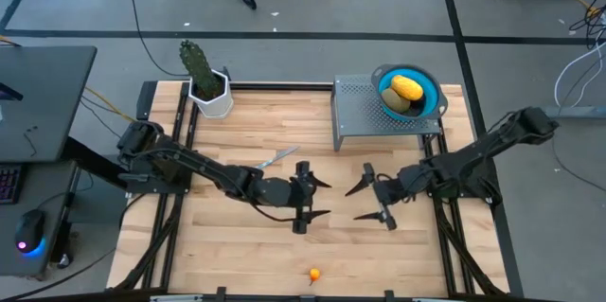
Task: Pick & Place Fruit
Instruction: Put the pear into the blue strainer bowl on the shelf
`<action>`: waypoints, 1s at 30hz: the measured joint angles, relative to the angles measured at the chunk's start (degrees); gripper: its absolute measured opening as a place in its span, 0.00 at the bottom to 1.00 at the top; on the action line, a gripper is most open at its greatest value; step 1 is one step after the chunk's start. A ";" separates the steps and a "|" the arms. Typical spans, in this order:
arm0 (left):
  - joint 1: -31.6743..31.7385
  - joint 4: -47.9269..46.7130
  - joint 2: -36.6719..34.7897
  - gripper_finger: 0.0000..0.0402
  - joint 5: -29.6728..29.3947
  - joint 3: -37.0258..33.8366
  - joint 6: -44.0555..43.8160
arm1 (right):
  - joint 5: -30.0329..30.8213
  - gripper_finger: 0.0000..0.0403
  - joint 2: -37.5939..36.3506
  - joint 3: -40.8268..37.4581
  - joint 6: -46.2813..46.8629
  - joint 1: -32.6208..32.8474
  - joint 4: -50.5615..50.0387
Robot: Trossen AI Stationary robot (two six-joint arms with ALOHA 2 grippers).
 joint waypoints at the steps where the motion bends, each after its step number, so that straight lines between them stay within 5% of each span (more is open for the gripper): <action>1: 0.02 1.39 0.00 0.77 0.03 0.00 0.66 | 0.00 0.80 1.60 0.00 0.02 0.54 1.84; 10: -0.64 6.57 -2.42 0.77 0.07 -0.02 -0.35 | 0.18 0.80 16.19 0.00 0.81 5.95 21.29; 15: -1.81 6.73 -5.40 0.77 0.07 0.00 -1.92 | 5.10 0.80 21.73 0.01 4.75 7.43 30.14; 30: -10.64 3.74 -7.17 0.77 -3.08 0.00 -12.32 | 9.23 0.80 41.17 16.79 9.40 12.41 29.67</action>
